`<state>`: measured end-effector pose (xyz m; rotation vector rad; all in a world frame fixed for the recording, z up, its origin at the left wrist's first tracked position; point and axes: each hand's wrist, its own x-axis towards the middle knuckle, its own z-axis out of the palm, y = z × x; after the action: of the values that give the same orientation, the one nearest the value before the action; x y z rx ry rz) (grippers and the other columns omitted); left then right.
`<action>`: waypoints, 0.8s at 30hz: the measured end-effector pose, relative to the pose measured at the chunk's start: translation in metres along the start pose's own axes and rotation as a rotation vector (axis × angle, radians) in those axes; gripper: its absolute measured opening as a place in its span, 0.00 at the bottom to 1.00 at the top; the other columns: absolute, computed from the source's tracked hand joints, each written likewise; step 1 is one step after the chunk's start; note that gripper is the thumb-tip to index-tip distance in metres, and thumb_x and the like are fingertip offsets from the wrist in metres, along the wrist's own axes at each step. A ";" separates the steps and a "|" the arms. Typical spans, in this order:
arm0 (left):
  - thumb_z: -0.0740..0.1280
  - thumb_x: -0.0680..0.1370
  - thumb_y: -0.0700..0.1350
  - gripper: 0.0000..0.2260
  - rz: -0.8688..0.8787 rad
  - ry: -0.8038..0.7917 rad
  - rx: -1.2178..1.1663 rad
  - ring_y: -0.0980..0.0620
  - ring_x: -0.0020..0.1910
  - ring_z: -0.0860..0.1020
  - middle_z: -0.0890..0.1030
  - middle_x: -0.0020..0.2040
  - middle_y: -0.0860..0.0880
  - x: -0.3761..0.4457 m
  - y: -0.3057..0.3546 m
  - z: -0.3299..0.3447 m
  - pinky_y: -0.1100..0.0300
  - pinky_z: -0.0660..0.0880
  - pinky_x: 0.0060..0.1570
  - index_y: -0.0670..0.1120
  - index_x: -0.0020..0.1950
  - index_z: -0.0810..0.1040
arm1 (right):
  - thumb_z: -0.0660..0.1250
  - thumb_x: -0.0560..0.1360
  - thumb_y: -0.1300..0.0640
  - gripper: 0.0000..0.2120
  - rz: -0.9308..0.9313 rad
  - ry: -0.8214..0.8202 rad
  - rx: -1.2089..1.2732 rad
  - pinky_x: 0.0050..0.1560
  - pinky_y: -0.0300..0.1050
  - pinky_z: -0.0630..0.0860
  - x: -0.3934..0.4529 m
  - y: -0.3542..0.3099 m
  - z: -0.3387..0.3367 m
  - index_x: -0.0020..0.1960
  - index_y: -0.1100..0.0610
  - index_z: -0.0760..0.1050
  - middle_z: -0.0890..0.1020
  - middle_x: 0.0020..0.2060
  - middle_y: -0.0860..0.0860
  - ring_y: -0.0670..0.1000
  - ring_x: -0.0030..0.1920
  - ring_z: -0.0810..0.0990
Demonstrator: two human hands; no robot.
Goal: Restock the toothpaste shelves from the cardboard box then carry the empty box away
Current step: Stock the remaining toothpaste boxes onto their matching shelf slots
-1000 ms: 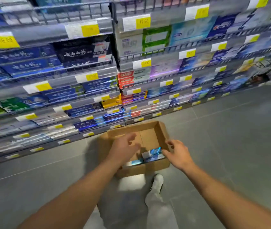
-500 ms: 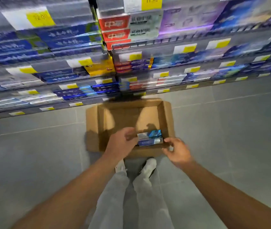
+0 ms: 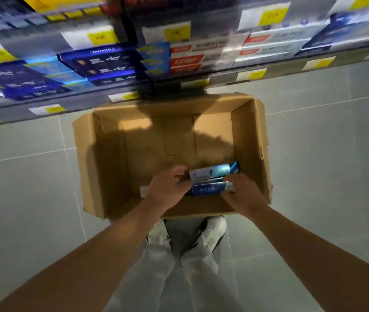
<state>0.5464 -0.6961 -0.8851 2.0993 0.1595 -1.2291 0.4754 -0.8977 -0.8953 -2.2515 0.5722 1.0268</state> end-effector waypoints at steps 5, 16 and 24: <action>0.68 0.79 0.48 0.21 0.030 -0.063 0.029 0.54 0.60 0.76 0.76 0.66 0.50 0.069 -0.036 0.040 0.62 0.72 0.57 0.48 0.71 0.70 | 0.68 0.76 0.52 0.15 -0.004 -0.092 -0.146 0.63 0.47 0.73 0.078 0.045 0.049 0.63 0.49 0.73 0.78 0.61 0.51 0.52 0.59 0.77; 0.71 0.76 0.47 0.19 -0.044 -0.068 0.026 0.53 0.59 0.76 0.78 0.64 0.48 0.128 -0.096 0.075 0.58 0.73 0.59 0.49 0.66 0.75 | 0.71 0.73 0.53 0.22 -0.158 -0.195 -0.503 0.61 0.51 0.73 0.149 0.085 0.101 0.67 0.50 0.73 0.74 0.64 0.54 0.57 0.62 0.73; 0.70 0.76 0.46 0.20 -0.031 -0.040 0.037 0.57 0.57 0.74 0.77 0.64 0.49 0.121 -0.101 0.075 0.65 0.70 0.54 0.49 0.68 0.74 | 0.70 0.74 0.57 0.14 -0.064 -0.014 -0.297 0.55 0.51 0.76 0.149 0.083 0.097 0.59 0.56 0.76 0.77 0.59 0.54 0.55 0.58 0.76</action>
<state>0.5151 -0.6936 -1.0568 2.1095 0.1533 -1.3000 0.4662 -0.9141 -1.0905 -2.4985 0.3580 1.1569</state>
